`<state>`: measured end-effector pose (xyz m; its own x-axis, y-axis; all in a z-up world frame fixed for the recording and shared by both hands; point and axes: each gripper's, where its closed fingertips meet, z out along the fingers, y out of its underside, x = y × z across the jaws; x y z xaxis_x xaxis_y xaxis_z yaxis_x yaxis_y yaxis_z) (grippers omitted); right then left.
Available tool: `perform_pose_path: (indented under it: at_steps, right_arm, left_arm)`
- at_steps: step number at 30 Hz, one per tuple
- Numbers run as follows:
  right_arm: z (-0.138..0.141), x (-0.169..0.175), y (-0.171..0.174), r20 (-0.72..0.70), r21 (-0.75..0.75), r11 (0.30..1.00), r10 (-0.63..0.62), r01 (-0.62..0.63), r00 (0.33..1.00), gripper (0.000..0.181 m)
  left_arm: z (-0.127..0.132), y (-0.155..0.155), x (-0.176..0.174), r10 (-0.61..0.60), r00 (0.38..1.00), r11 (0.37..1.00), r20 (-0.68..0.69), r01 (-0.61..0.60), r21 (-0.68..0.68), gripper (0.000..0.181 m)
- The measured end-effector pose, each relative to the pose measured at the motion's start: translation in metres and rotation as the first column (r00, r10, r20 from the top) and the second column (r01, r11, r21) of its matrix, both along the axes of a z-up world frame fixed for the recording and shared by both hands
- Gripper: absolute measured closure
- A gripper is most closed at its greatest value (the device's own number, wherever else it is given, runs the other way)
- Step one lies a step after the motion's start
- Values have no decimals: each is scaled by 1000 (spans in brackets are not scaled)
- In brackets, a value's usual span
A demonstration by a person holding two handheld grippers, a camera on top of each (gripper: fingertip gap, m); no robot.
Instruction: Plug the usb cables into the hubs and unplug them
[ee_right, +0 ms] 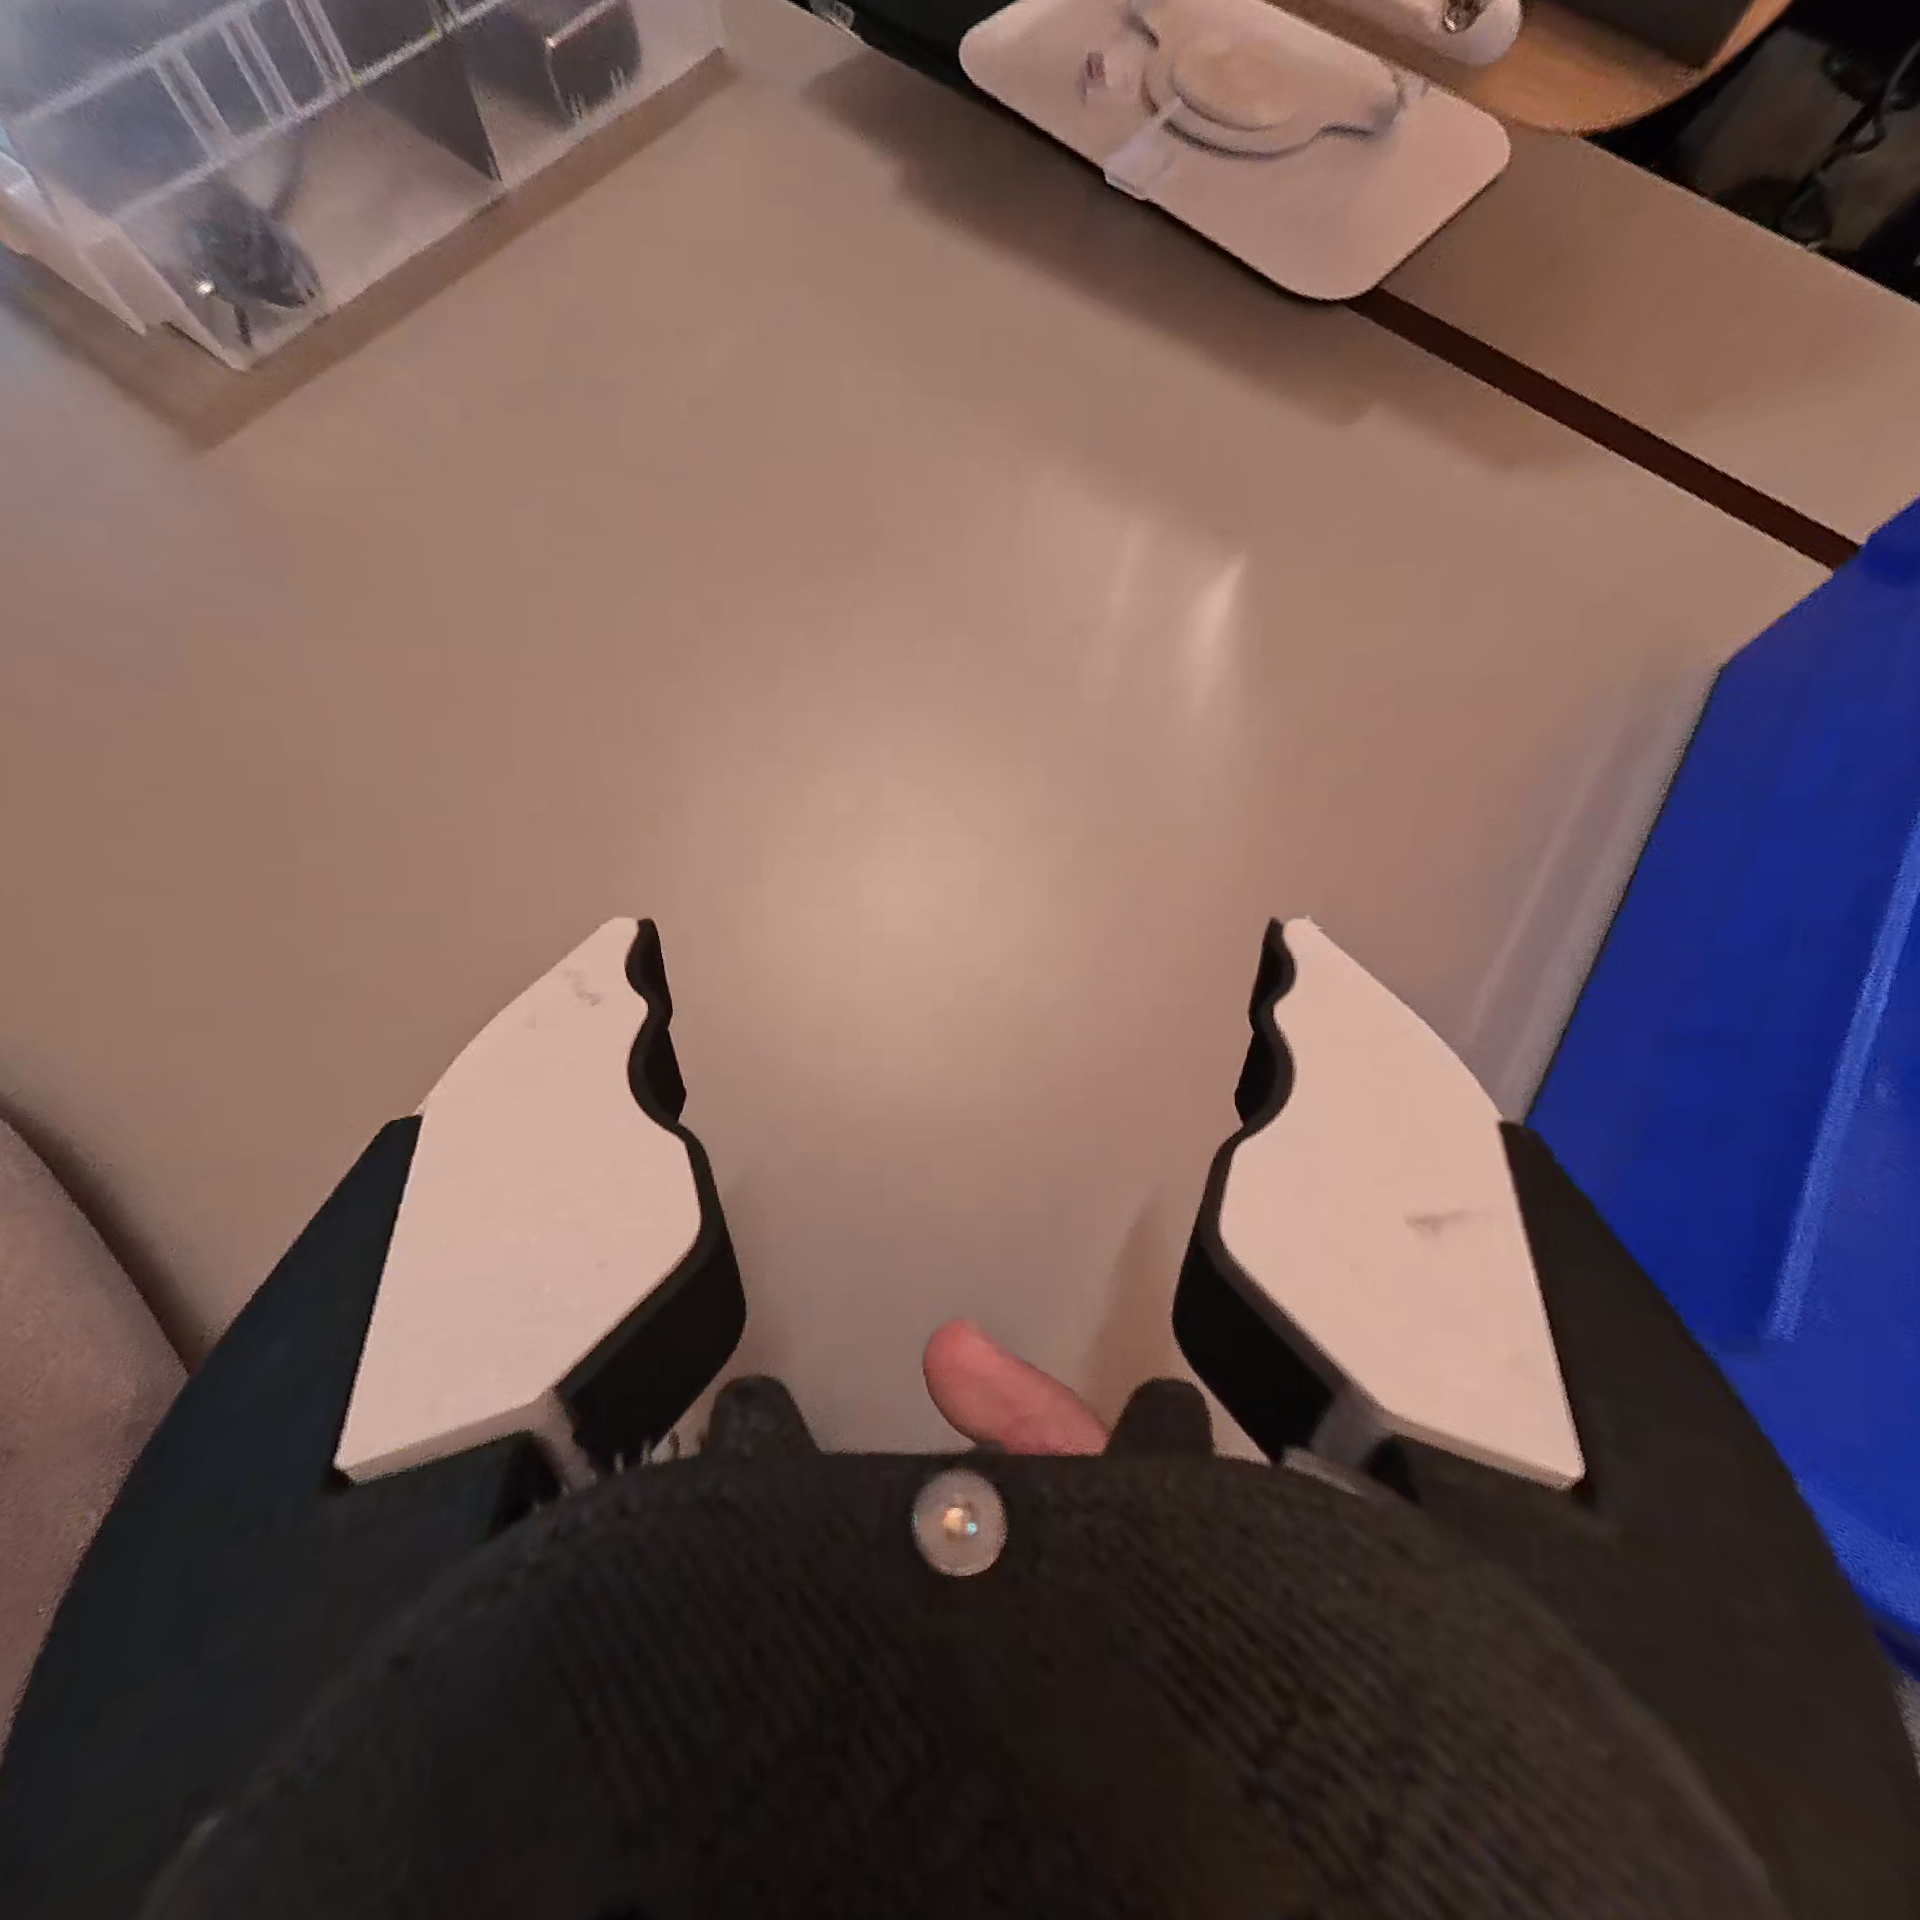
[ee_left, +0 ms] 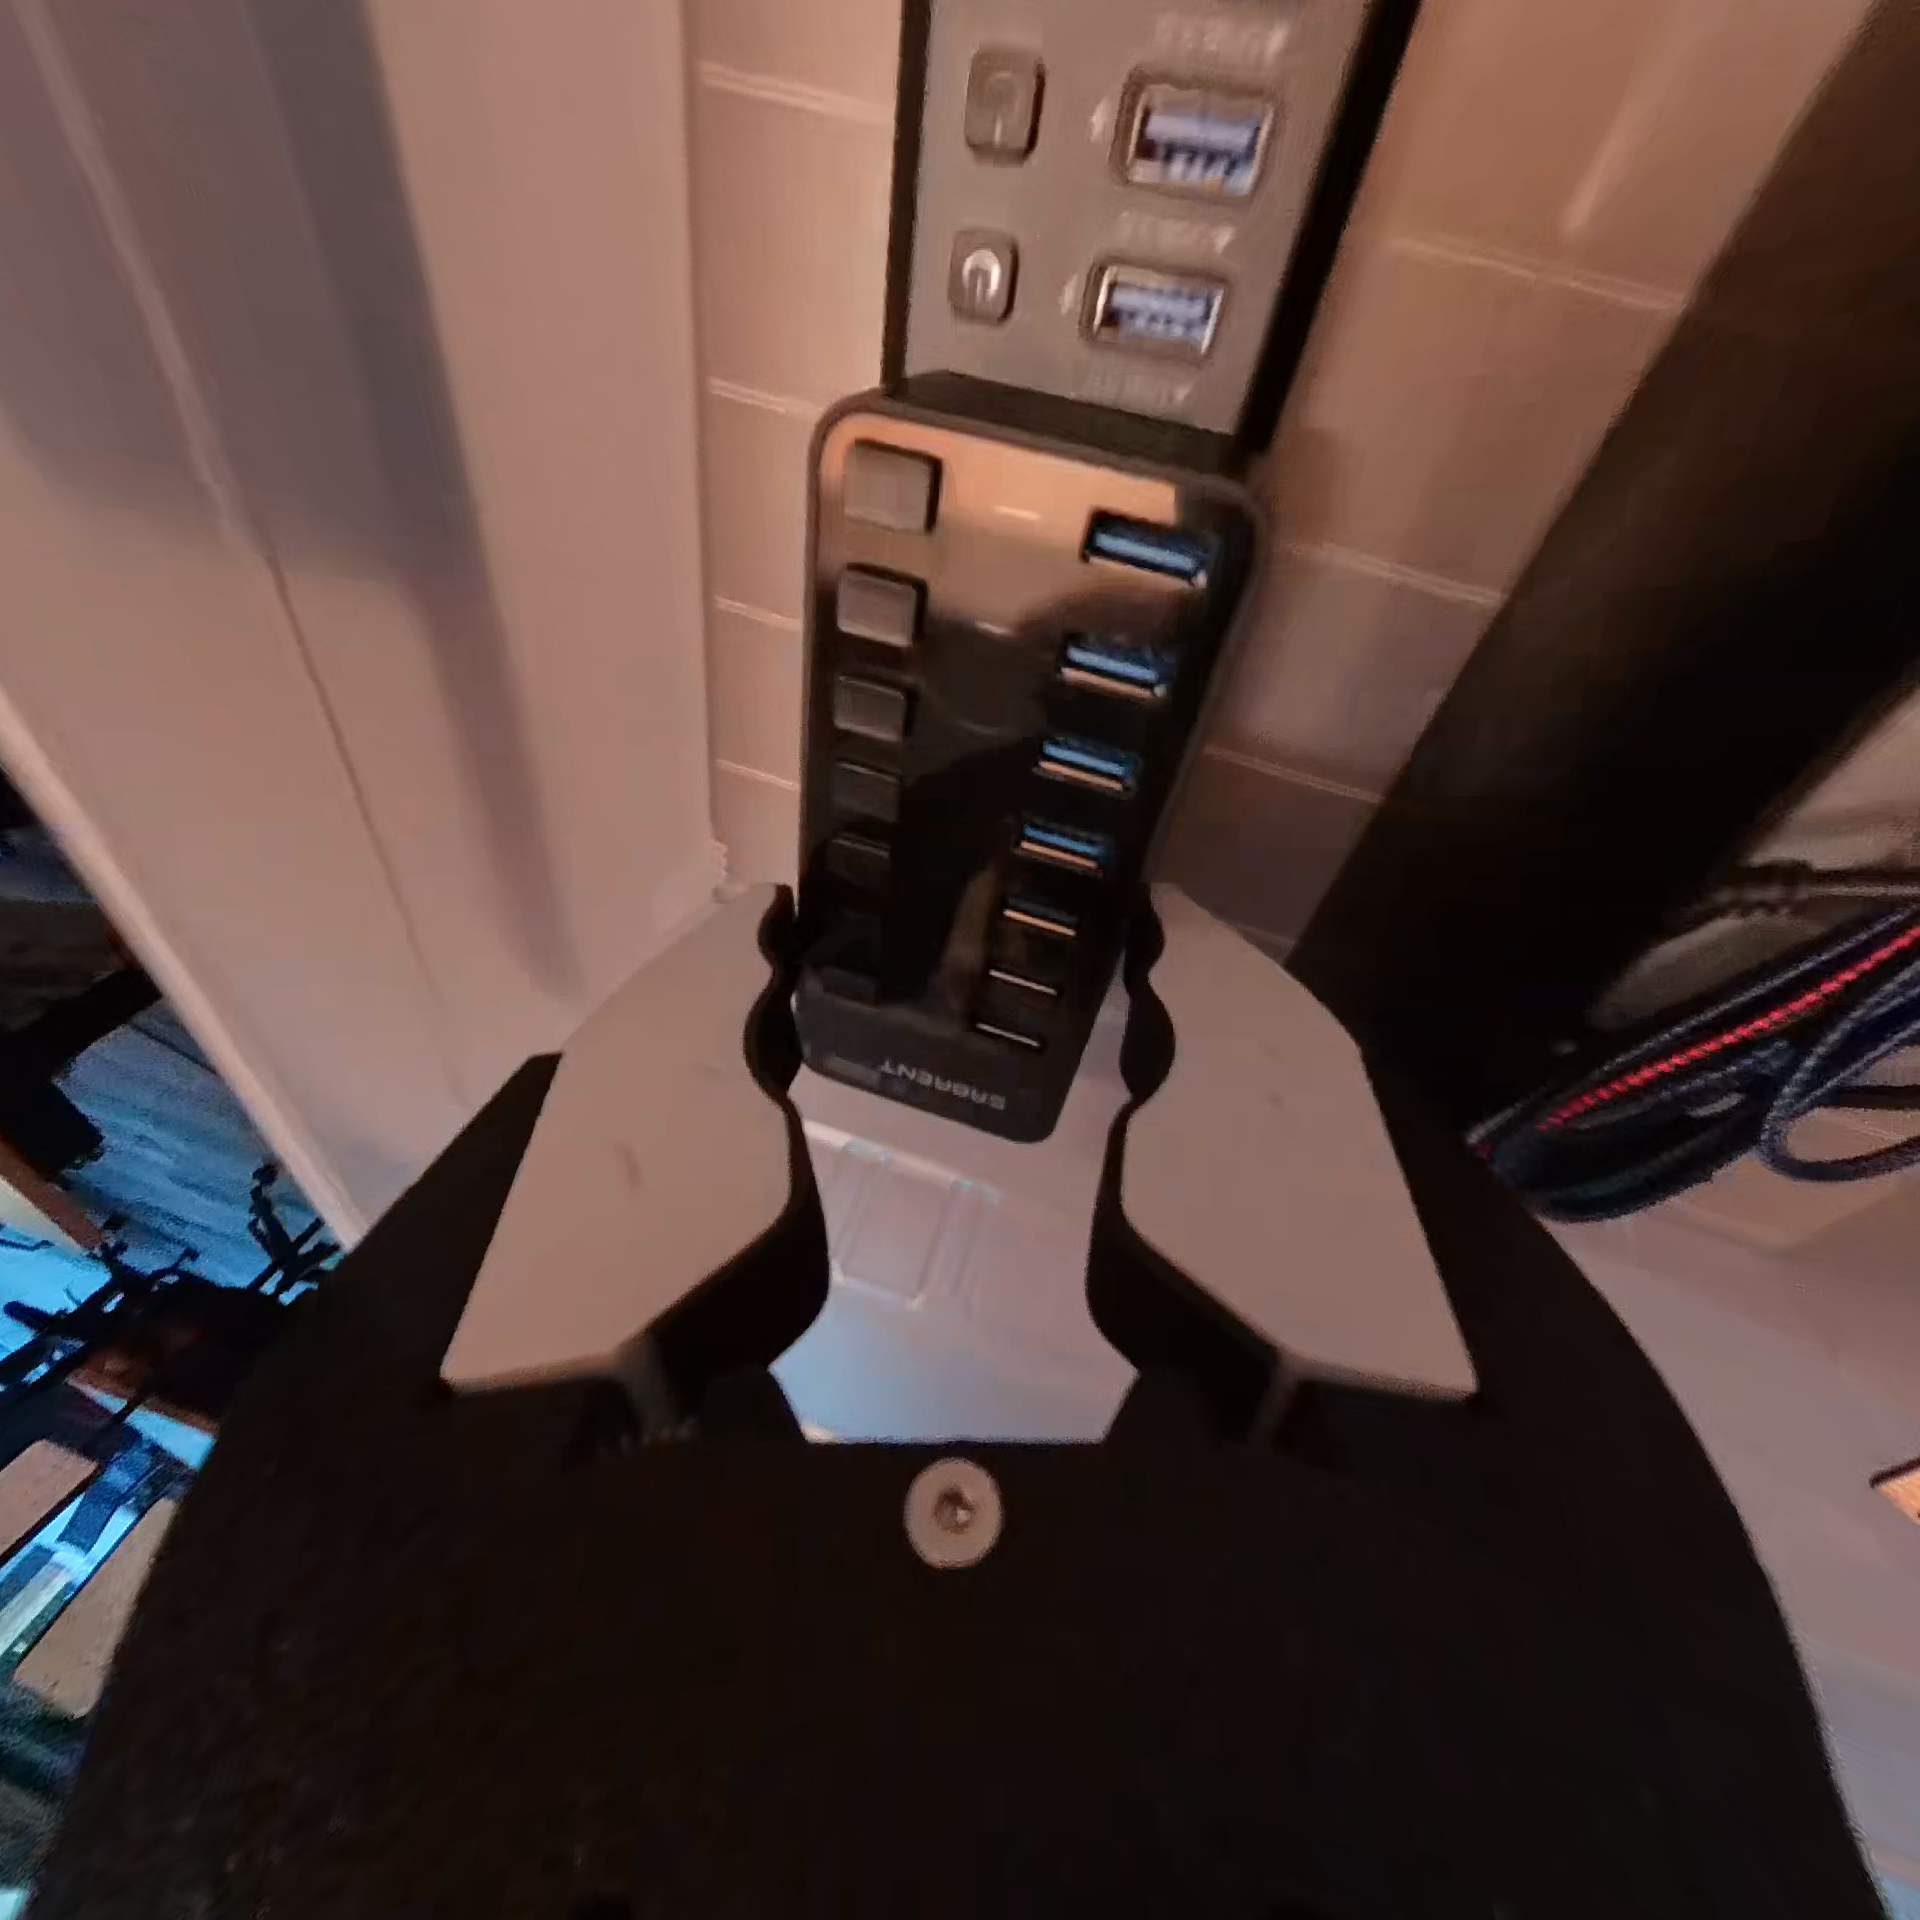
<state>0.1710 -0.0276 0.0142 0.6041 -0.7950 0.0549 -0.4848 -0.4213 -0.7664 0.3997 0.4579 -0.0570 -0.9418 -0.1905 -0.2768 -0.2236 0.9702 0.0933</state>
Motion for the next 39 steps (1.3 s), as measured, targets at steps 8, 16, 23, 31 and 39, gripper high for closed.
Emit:
perform_pose_path:
  at_steps: [8,16,23,31,39]
  right_arm:
    - [32,24,52,24,191,977,94,-97,995,75]
    - [103,54,144,69,685,654,382,-322,922,75]
    - [129,2,152,179,798,359,625,-483,760,144]
    - [121,-2,115,249,731,461,505,-503,826,152]
    - [129,-7,77,514,449,691,319,-567,796,152]
  left_arm:
    - [136,-66,-12,-148,829,986,540,167,14,124]
    - [219,-232,-142,-379,457,821,805,567,64,124]
    - [211,-320,-223,-442,259,645,859,758,103,124]
    - [197,-337,-226,32,578,567,815,661,-491,116]
    - [177,-380,-232,-83,682,-590,-726,-621,-515,87]
